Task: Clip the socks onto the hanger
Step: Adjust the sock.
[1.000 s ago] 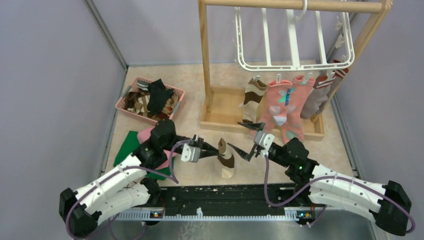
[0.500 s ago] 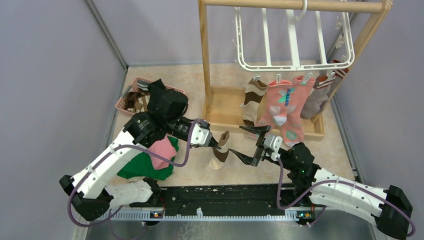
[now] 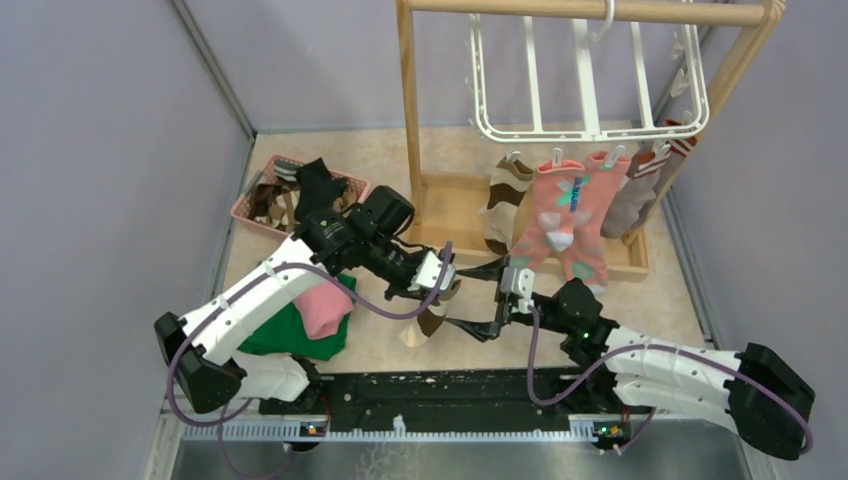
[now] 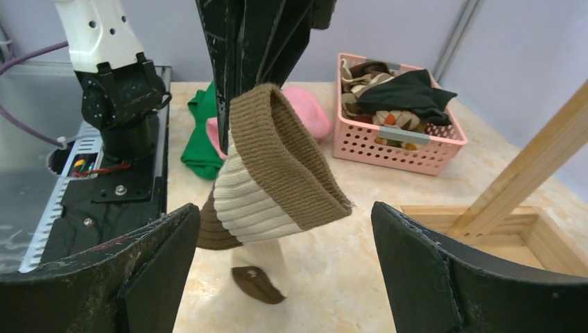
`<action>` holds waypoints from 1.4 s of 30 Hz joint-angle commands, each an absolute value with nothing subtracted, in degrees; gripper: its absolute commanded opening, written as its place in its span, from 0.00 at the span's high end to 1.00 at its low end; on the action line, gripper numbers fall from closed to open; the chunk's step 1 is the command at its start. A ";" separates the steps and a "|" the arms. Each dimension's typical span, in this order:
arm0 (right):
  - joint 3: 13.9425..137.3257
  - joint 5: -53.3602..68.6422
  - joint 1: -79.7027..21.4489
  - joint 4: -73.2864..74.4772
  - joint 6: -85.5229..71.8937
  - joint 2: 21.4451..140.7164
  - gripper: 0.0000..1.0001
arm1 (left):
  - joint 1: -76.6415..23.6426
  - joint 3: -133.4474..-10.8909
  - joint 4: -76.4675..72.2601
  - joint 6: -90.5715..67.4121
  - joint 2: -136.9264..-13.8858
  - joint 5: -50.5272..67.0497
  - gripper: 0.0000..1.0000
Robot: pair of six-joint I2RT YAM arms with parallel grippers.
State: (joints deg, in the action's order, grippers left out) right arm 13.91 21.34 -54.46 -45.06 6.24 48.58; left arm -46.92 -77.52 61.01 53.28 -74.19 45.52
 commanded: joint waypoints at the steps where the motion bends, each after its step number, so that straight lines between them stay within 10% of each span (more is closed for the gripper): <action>1: 17.37 25.08 -53.84 -50.80 4.92 51.45 0.09 | -47.77 -80.27 61.24 56.44 -72.17 46.58 1.00; 11: 16.99 29.75 -52.59 -59.72 0.51 53.51 0.19 | -47.91 -75.94 56.15 56.38 -68.54 48.90 1.00; 27: 16.96 29.90 -52.56 -56.73 2.31 49.02 1.00 | -47.90 -63.91 37.82 46.94 -59.17 46.75 1.00; 31: 18.07 28.09 -52.56 -52.31 3.16 45.88 1.00 | -47.86 -53.70 20.05 35.88 -53.23 45.08 0.70; 36: 22.06 26.00 -52.56 -42.37 4.87 42.68 1.00 | -47.84 -32.97 -13.60 21.54 -40.76 39.27 0.09; 42: 26.64 21.17 -52.53 -36.82 4.04 42.56 1.00 | -47.92 -16.35 -54.18 7.22 -36.85 31.28 0.01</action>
